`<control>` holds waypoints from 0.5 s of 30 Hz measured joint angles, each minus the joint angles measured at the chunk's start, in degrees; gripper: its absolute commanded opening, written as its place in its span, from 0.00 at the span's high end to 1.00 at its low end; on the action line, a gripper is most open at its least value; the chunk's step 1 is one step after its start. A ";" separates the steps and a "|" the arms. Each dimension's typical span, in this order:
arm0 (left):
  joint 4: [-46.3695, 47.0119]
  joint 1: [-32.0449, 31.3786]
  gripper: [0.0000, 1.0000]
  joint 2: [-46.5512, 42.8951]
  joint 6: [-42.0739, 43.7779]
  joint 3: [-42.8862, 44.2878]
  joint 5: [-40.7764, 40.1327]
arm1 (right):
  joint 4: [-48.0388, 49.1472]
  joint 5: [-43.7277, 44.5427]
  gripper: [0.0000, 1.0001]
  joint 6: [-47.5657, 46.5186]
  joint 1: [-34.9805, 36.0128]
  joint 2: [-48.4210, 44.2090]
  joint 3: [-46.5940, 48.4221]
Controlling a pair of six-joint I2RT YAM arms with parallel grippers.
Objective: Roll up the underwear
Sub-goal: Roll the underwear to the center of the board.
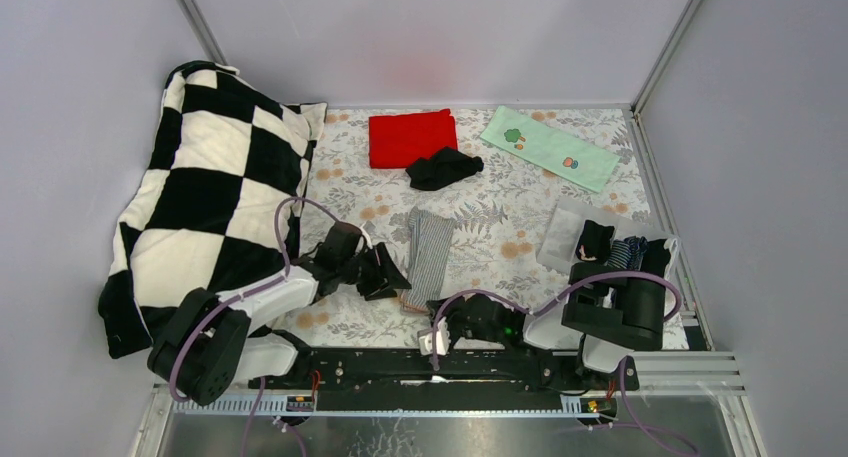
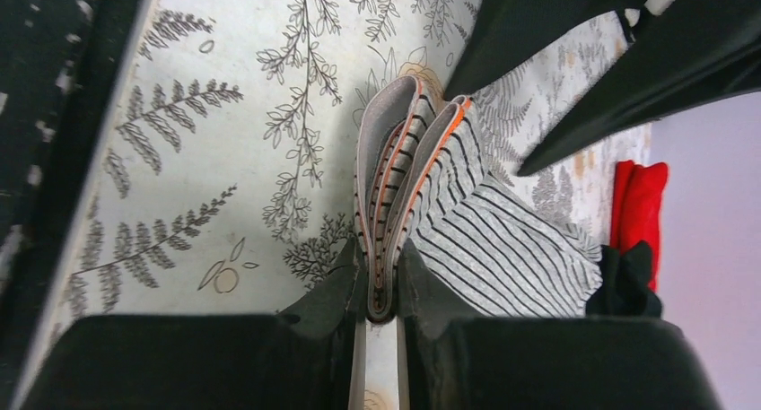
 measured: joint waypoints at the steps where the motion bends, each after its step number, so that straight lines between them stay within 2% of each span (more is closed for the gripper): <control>1: -0.55 0.15 0.40 -0.61 0.15 0.39 -0.61 | -0.04 -0.35 0.99 1.46 0.00 -0.50 -0.33; 9: -2.38 0.35 0.38 -0.35 3.54 5.84 -4.07 | -0.46 -4.13 0.99 12.92 0.00 -4.04 -1.73; 15: -3.17 0.33 0.39 2.38 6.58 6.19 -4.33 | -0.42 -7.26 0.99 23.19 -0.72 -5.57 -1.79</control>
